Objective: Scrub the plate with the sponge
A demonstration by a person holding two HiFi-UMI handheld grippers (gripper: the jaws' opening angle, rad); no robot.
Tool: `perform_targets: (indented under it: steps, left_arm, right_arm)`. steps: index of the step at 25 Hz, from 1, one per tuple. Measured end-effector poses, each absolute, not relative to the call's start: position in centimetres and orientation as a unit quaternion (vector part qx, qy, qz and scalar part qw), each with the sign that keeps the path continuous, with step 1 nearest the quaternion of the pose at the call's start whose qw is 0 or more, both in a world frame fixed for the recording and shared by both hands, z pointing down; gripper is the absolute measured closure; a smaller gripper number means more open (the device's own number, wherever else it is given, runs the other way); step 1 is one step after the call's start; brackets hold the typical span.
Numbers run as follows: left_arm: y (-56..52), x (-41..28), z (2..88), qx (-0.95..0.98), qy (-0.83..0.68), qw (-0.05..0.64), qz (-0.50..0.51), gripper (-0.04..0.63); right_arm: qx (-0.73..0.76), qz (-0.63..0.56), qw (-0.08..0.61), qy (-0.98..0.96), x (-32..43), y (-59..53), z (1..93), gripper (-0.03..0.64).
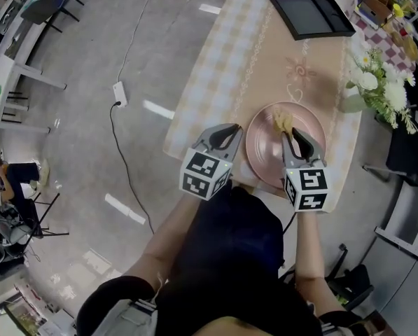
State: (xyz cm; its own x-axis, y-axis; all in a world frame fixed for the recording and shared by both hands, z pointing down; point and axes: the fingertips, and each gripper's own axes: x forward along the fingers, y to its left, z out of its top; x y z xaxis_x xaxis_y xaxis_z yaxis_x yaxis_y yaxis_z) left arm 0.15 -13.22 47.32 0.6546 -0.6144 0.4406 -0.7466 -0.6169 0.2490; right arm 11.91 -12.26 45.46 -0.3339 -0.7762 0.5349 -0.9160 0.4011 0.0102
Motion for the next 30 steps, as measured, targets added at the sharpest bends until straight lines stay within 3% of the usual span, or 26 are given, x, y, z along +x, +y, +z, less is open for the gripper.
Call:
perform_targets:
  steps: [20,30]
  left_arm:
    - [-14.1,-0.5,48.4,0.877,-0.396,0.225,0.151,0.569]
    - [-13.8,-0.9,48.9,0.871,-0.404,0.234,0.152,0.569]
  right_arm:
    - [0.450,0.033,0.417,-0.789,9.6,-14.0,48.7,0.535]
    - [0.429,0.026,0.434,-0.792,8.9,-14.5,49.7,0.535]
